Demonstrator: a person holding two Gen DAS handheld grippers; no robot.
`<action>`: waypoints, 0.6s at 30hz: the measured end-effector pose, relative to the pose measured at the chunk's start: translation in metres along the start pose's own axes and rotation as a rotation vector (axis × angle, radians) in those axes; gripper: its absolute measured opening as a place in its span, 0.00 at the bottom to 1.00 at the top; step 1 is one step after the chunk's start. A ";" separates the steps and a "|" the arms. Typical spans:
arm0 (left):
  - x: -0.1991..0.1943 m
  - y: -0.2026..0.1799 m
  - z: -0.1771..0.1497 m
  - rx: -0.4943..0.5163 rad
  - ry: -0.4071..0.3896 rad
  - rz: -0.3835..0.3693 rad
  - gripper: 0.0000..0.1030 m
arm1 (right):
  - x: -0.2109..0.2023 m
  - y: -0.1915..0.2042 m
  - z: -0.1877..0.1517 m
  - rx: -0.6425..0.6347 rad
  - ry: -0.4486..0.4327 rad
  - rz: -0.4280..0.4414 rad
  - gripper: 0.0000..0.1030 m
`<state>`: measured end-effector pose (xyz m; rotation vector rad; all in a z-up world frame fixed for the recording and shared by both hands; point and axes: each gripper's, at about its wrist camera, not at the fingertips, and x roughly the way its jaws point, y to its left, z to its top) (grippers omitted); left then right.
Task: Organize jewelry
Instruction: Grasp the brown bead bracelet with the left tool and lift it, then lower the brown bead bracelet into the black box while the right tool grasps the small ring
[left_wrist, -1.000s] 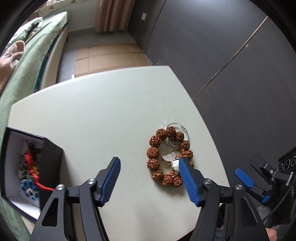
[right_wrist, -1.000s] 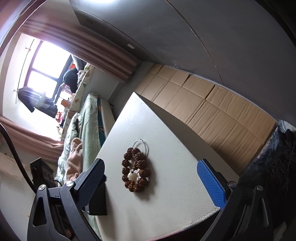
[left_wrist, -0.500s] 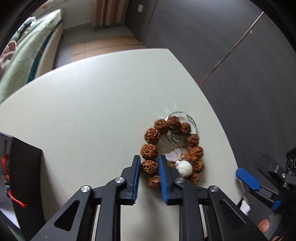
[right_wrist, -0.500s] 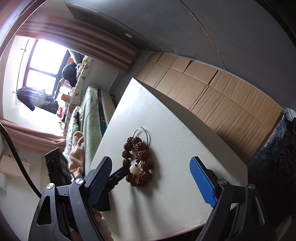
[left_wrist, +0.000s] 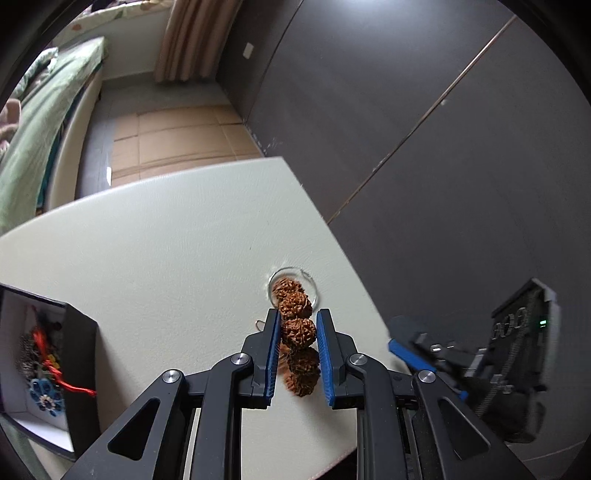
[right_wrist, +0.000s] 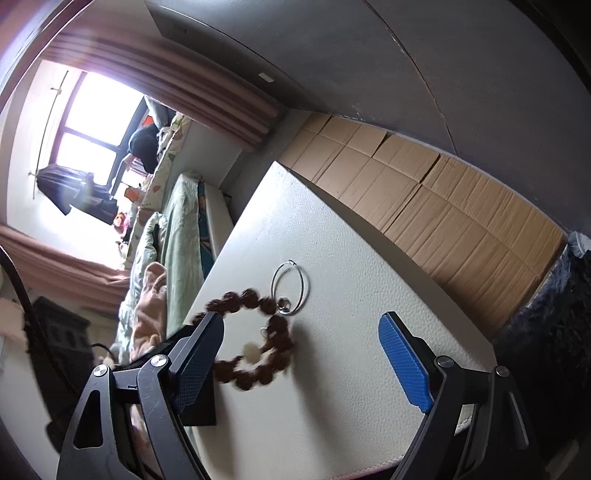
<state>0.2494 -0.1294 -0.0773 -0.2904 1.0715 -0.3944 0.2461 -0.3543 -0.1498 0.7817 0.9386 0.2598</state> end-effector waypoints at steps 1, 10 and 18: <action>-0.004 0.000 0.001 -0.003 -0.005 0.001 0.20 | 0.000 0.000 -0.001 -0.002 0.000 -0.007 0.85; -0.051 0.014 0.001 -0.035 -0.087 0.000 0.20 | 0.010 0.018 -0.001 -0.116 0.029 -0.074 0.78; -0.086 0.042 0.003 -0.096 -0.155 0.024 0.20 | 0.042 0.046 0.003 -0.218 0.143 -0.088 0.48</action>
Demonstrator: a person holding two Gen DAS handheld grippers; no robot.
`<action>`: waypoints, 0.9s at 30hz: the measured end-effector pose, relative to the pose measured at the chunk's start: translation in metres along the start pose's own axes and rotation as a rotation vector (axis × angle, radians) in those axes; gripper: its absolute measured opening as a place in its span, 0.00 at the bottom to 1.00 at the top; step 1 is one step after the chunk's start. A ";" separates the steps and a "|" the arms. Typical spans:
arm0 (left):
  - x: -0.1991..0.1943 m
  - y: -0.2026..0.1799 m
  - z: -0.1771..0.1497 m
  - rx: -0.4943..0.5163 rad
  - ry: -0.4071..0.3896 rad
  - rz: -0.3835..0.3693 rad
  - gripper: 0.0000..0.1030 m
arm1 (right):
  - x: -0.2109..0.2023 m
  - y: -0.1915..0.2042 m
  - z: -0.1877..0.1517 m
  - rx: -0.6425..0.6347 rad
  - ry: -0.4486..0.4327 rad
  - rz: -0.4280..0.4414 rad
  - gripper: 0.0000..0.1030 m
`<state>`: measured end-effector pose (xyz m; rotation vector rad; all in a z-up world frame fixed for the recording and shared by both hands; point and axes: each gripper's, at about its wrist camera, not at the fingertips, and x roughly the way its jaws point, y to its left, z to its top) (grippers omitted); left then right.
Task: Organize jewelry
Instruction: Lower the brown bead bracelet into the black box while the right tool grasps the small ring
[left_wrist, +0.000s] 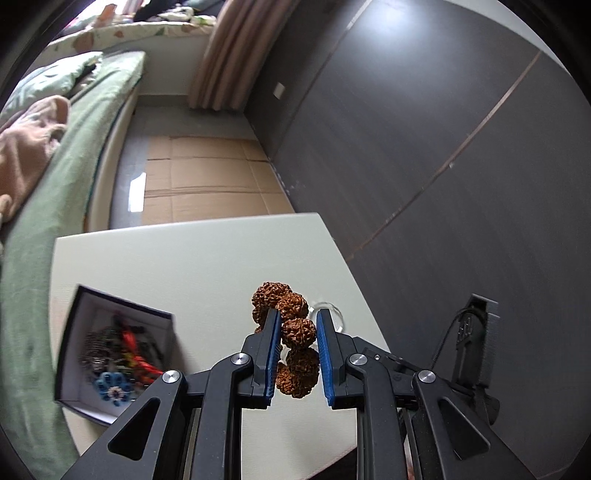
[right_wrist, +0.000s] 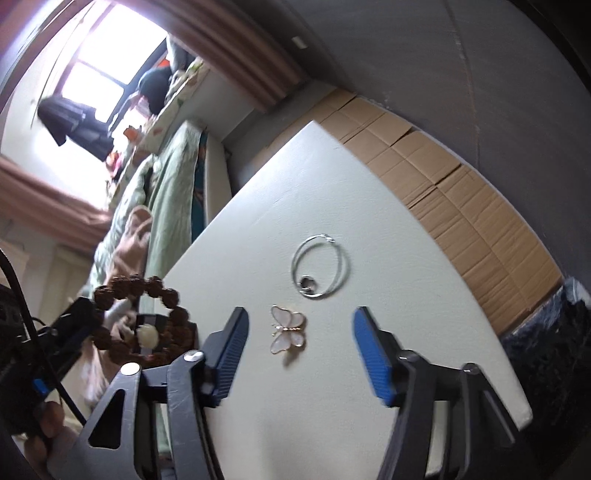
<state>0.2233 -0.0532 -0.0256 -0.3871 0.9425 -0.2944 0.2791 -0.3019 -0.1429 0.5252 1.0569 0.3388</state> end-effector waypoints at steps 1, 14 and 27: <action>-0.004 0.004 0.001 -0.008 -0.008 0.003 0.20 | 0.004 0.002 0.003 -0.009 0.015 -0.010 0.43; -0.050 0.053 0.013 -0.095 -0.116 0.051 0.20 | 0.046 0.048 0.032 -0.274 0.173 -0.222 0.31; -0.090 0.093 0.012 -0.162 -0.186 0.089 0.20 | 0.073 0.062 0.029 -0.448 0.271 -0.409 0.13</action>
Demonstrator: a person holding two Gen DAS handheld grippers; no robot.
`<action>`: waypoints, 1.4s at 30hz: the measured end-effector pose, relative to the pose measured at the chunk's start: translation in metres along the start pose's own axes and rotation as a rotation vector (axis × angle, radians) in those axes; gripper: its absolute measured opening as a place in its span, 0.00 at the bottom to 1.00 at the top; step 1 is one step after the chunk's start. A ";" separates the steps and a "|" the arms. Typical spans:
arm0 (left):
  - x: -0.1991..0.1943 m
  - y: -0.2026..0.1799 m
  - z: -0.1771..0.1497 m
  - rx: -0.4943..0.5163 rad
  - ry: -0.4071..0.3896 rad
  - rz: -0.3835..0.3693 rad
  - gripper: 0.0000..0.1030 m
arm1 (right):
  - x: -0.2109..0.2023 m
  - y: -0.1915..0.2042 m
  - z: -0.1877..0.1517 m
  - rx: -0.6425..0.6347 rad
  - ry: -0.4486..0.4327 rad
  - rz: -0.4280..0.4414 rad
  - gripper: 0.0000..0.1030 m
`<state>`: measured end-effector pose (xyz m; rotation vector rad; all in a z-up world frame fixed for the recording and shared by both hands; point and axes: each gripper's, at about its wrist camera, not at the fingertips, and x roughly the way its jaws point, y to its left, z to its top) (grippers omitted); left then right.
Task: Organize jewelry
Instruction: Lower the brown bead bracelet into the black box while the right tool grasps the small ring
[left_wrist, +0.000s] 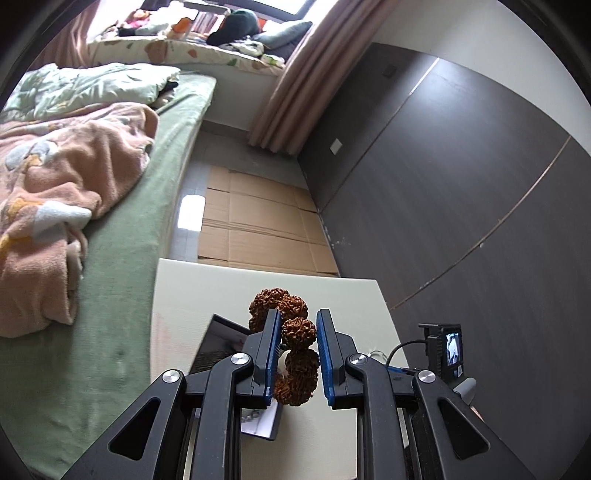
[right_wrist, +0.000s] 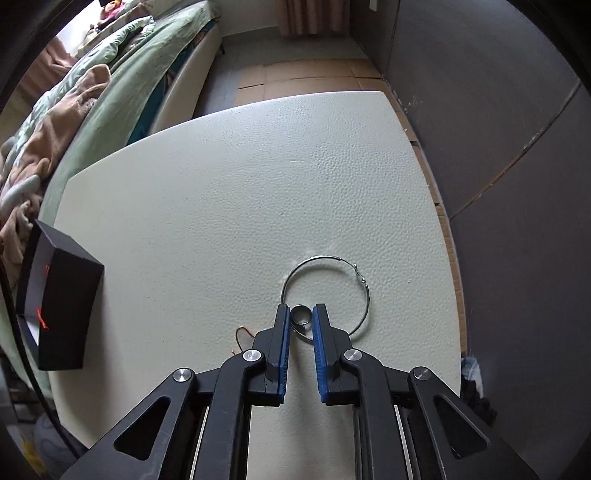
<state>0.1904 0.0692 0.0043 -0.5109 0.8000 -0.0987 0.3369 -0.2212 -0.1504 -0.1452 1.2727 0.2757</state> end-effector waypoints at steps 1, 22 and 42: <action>-0.002 0.002 0.000 -0.002 -0.003 0.001 0.20 | 0.000 -0.001 0.000 -0.002 0.002 -0.001 0.13; 0.006 0.025 -0.009 -0.027 0.026 0.005 0.20 | -0.004 0.020 0.004 -0.041 0.005 -0.001 0.44; 0.030 0.044 -0.015 -0.081 0.067 0.026 0.20 | -0.027 0.034 0.006 -0.068 -0.009 0.021 0.03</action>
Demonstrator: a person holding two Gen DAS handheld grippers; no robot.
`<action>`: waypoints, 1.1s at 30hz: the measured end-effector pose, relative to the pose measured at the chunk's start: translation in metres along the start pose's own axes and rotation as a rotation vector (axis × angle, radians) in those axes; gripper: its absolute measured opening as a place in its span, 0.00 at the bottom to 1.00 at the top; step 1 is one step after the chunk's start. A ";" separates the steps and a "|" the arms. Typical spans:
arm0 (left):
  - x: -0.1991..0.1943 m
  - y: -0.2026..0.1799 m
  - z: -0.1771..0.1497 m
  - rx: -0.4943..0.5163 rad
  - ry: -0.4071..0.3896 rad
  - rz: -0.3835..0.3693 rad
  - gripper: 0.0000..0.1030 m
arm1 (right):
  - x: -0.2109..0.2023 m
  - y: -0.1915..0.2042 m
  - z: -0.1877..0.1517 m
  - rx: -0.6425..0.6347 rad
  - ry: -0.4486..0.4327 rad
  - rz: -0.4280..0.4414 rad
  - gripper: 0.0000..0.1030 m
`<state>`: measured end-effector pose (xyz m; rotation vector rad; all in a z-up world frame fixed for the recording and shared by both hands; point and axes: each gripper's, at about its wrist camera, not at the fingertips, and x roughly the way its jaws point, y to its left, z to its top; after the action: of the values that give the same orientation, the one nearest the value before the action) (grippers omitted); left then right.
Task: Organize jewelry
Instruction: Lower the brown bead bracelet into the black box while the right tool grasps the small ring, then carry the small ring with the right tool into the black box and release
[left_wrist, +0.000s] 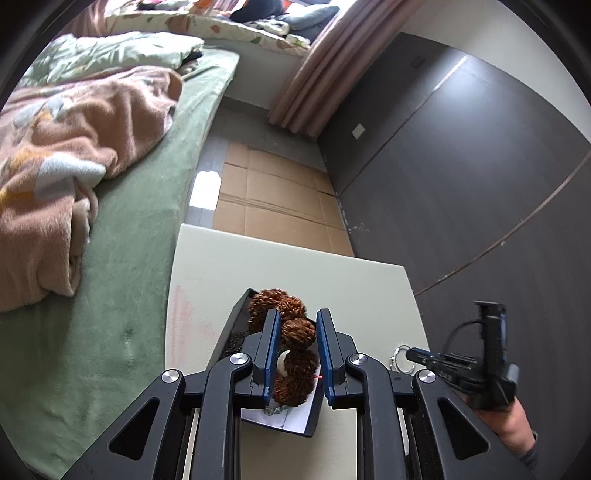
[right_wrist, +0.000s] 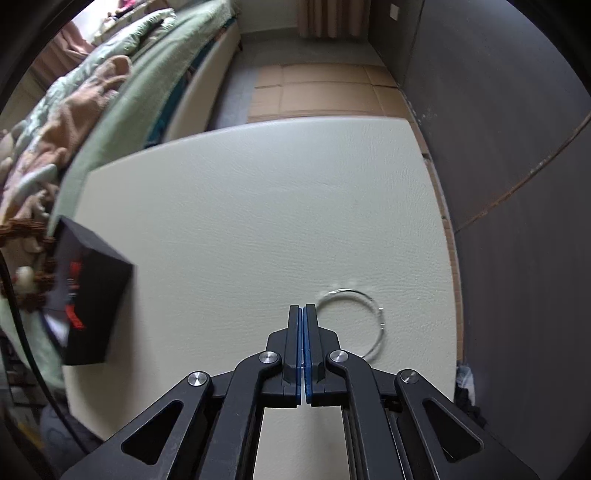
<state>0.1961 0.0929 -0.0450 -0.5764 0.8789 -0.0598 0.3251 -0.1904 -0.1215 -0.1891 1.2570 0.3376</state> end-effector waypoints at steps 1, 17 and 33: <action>0.001 0.003 0.001 -0.014 -0.003 -0.011 0.21 | -0.005 0.006 0.000 -0.012 -0.009 0.003 0.03; -0.022 0.019 -0.009 -0.054 -0.024 -0.018 0.72 | 0.010 0.013 0.003 -0.014 0.059 -0.012 0.25; -0.024 0.027 -0.021 -0.062 -0.008 -0.042 0.75 | 0.035 0.024 0.004 -0.058 0.113 -0.091 0.13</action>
<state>0.1604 0.1135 -0.0520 -0.6522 0.8635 -0.0684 0.3299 -0.1612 -0.1520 -0.3179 1.3466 0.2876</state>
